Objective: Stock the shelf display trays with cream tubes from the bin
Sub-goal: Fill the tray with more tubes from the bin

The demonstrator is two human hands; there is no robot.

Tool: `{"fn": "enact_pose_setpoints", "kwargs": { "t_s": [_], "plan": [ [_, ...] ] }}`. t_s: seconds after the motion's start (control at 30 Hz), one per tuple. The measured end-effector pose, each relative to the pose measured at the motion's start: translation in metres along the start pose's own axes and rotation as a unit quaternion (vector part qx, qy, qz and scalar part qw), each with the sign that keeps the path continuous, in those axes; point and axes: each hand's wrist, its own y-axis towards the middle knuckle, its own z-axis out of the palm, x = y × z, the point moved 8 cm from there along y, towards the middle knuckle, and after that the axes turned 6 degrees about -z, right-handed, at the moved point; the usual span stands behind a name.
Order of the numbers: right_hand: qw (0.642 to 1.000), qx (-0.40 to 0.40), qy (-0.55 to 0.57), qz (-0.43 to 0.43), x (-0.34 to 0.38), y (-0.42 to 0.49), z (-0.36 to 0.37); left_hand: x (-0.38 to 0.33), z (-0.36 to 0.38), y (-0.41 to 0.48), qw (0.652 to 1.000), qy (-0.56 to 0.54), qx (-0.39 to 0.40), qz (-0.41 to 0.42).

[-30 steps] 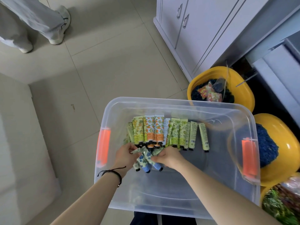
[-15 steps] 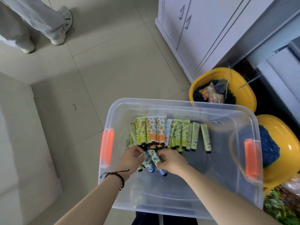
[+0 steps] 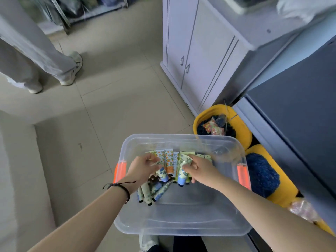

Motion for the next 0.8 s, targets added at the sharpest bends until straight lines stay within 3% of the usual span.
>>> {"fn": "enact_pose_setpoints", "kwargs": {
  "t_s": [0.17, 0.43, 0.63, 0.8],
  "plan": [
    [0.994, -0.095, -0.022, -0.055, 0.074, -0.034, -0.079, -0.088, -0.047, -0.039, 0.996, -0.001, -0.023, 0.083],
    [0.973, -0.167, -0.053, -0.151, 0.238, -0.117, -0.206, -0.27, -0.126, -0.145, 0.975, 0.059, -0.02, 0.215],
    [0.949, -0.224, -0.086, -0.204, 0.347, -0.195, -0.301, -0.401, -0.171, -0.252, 0.938, 0.078, -0.039, 0.337],
    [0.913, -0.294, -0.117, -0.256, 0.44, -0.277, -0.373, -0.503, -0.203, -0.354, 0.887, 0.085, -0.074, 0.449]
  ]
}}
